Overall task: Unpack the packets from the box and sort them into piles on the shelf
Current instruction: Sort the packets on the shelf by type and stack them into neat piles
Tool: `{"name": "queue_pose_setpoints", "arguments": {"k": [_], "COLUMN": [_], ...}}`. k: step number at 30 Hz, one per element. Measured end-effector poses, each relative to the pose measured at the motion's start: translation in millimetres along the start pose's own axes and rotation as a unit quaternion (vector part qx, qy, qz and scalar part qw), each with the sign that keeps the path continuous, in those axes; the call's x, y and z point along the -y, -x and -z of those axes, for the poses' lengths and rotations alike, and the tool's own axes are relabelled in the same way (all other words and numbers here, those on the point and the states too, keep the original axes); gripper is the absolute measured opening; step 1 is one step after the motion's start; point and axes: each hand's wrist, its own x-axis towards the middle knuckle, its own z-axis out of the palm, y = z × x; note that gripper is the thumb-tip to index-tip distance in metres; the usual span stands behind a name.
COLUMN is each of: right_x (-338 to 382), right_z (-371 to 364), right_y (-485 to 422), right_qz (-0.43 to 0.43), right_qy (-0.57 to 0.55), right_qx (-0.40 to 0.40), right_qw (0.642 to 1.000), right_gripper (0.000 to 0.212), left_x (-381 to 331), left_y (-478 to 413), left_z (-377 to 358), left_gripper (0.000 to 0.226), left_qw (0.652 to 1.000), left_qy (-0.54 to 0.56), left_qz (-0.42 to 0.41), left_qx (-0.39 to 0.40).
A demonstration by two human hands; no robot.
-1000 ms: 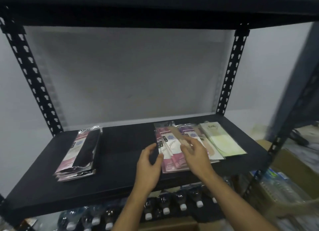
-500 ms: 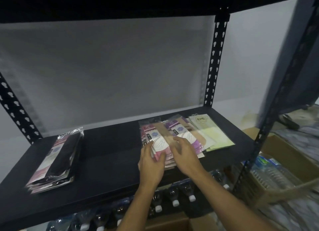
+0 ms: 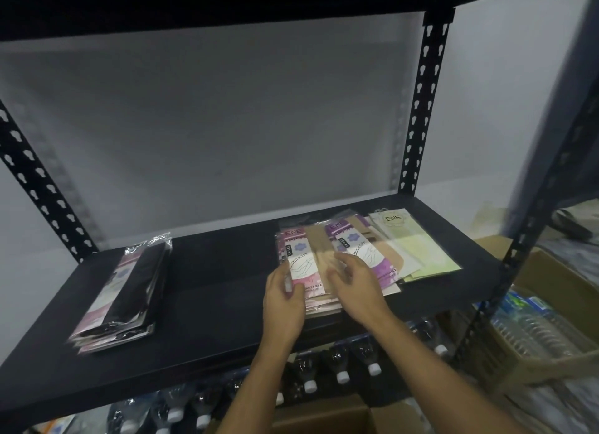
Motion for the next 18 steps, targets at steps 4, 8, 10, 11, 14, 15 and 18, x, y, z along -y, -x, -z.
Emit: {"name": "queue_pose_setpoints", "arguments": {"k": [4, 8, 10, 11, 14, 15, 18], "right_x": [0.9, 3.9, 5.2, 5.7, 7.4, 8.0, 9.3], "right_z": [-9.7, -18.4, -19.0, -18.6, -17.3, -17.5, -19.9], "right_y": [3.0, 6.2, 6.0, 5.9, 6.0, 6.4, 7.1], "right_qz": [-0.002, 0.005, 0.009, 0.01, 0.005, 0.002, -0.022], "right_qy": [-0.001, 0.005, 0.01, 0.008, -0.012, -0.019, -0.043], "right_qx": [0.013, 0.028, 0.031, 0.033, 0.035, 0.033, 0.026], "right_qw": [1.0, 1.0, 0.999, 0.999, 0.999, 0.999, 0.999], "right_gripper": [0.049, 0.048, 0.048, 0.048, 0.048, 0.048, 0.051], "left_x": [-0.1, 0.2, 1.9, 3.1, 6.4, 7.7, 8.4], "left_y": [-1.1, -1.4, -1.7, -1.5, -2.5, -3.8, -5.7], "left_z": [-1.2, 2.4, 5.2, 6.4, 8.5, 9.1, 9.4], "left_gripper": [0.042, 0.046, 0.048, 0.049, 0.05, 0.051, 0.056], "left_qw": [1.0, 0.999, 0.998, 0.998, 0.998, 0.998, 0.996], "left_qy": [0.001, -0.008, -0.015, -0.018, -0.005, 0.01, 0.041], "left_qz": [0.018, 0.024, 0.02, 0.017, 0.028, 0.039, 0.07], "left_qx": [0.019, 0.048, 0.054, 0.056, 0.053, 0.051, 0.042]}}
